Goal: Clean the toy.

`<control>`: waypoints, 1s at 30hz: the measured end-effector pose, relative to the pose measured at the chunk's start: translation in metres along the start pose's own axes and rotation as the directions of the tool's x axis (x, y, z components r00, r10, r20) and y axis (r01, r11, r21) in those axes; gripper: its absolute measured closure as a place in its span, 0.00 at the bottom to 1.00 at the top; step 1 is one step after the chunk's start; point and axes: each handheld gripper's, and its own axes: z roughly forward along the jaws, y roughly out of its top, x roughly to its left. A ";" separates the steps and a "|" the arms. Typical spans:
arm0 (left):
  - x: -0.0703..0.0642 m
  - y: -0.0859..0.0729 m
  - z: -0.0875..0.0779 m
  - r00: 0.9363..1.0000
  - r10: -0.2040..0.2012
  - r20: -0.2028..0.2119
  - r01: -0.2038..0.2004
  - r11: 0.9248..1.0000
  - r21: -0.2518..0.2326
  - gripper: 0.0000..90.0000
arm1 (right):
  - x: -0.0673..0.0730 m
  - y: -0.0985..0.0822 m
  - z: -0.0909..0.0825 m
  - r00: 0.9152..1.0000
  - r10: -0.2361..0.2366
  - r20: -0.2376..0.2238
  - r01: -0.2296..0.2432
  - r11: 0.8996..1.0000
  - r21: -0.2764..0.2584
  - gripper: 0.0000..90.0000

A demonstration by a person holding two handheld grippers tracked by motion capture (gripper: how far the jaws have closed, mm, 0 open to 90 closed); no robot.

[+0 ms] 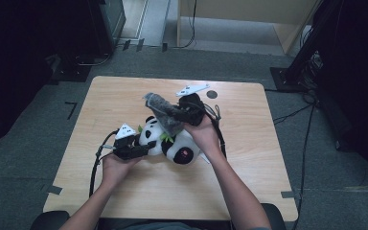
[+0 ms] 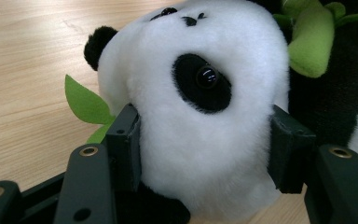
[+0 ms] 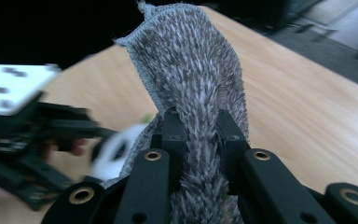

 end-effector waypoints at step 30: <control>0.000 0.002 0.002 1.000 -0.020 0.006 0.020 1.000 0.018 0.45 | -0.034 -0.030 0.045 0.996 0.015 0.093 -0.031 0.984 0.176 0.87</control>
